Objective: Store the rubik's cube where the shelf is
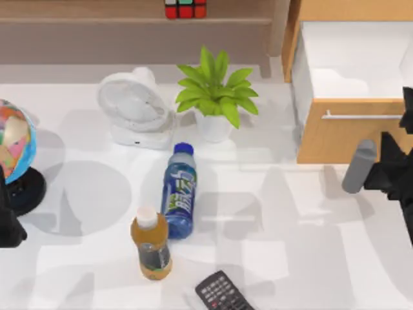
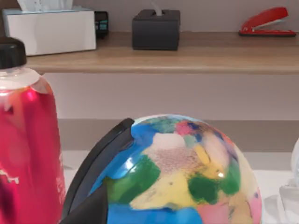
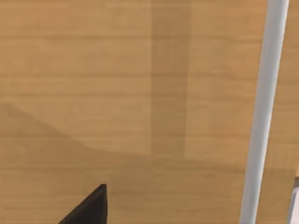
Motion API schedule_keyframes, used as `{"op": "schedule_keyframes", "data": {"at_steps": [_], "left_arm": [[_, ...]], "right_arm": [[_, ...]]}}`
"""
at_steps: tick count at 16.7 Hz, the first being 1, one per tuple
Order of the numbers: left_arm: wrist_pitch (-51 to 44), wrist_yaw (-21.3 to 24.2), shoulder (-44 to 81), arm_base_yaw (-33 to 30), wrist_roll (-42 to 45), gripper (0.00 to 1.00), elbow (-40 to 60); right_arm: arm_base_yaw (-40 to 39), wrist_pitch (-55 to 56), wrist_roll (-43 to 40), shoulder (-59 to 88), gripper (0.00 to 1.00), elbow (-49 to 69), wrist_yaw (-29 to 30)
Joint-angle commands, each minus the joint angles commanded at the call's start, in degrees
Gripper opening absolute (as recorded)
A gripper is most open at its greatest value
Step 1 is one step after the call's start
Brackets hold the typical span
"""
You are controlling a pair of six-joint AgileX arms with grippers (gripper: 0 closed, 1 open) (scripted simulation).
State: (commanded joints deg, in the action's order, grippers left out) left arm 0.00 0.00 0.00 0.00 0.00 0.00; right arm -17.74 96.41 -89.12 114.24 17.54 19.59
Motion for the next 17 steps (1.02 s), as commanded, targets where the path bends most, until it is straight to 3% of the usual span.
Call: {"op": "schedule_keyframes", "data": {"at_steps": [4, 17], "left_arm": [[0.0, 0.0, 0.0, 0.0, 0.0, 1.0, 0.0], [0.0, 0.0, 0.0, 0.0, 0.0, 1.0, 0.0]], "right_arm": [[0.08, -0.16, 0.0, 0.01, 1.0, 0.17, -0.08], [0.08, -0.16, 0.0, 0.01, 0.02, 0.17, -0.08]]}}
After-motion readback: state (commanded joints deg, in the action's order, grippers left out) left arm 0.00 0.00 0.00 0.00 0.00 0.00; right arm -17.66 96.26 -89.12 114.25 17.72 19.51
